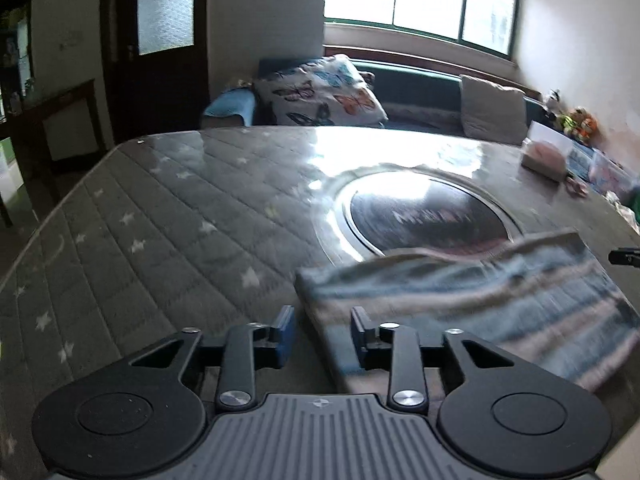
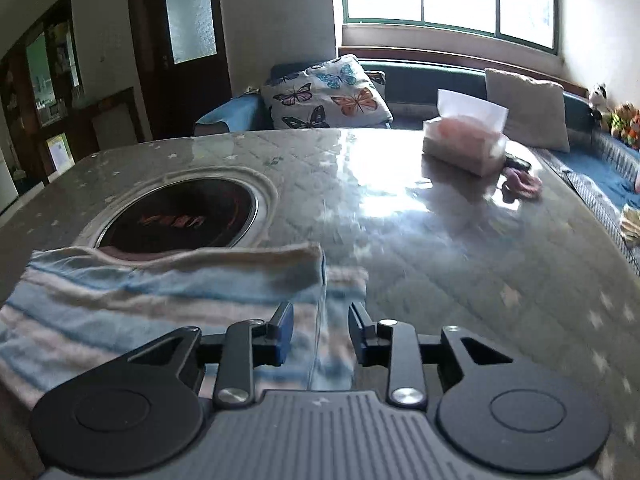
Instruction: Fold clothes
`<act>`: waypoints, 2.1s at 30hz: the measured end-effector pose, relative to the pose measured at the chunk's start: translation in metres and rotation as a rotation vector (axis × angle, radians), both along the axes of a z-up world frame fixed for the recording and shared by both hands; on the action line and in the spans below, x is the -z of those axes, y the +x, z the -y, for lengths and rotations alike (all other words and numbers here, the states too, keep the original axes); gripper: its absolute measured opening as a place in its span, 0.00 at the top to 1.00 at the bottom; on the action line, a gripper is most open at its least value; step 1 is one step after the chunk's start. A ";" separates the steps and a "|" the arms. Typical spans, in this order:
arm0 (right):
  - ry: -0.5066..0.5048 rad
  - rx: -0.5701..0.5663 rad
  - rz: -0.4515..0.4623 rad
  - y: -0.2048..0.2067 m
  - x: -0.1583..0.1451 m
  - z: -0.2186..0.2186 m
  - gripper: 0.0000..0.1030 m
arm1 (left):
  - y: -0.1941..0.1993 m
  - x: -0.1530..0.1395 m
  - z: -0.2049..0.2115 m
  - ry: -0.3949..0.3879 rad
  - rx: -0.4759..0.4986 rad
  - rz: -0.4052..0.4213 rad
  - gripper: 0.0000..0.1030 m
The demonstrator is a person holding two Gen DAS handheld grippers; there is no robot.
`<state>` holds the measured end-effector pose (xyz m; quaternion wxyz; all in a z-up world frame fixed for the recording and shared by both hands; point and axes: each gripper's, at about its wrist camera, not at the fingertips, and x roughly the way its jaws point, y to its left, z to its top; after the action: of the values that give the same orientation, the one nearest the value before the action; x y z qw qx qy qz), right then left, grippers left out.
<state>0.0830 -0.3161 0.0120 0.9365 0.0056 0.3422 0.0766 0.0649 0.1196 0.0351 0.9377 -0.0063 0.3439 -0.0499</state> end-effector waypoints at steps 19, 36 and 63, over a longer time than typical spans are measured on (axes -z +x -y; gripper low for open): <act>0.025 0.014 0.000 0.049 0.024 -0.017 0.95 | 0.046 0.026 -0.008 -0.065 -0.018 -0.033 0.93; 0.031 0.105 0.040 0.033 0.017 -0.004 0.93 | 0.071 0.034 0.011 -0.017 0.009 -0.037 0.88; -0.031 -0.007 0.001 0.062 0.038 -0.036 0.68 | 0.091 0.038 0.097 0.058 0.192 -0.072 0.69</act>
<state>0.1446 -0.2802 -0.0260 0.9364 -0.0101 0.3428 0.0744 0.1556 0.0226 -0.0031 0.9153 0.0521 0.3778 -0.1294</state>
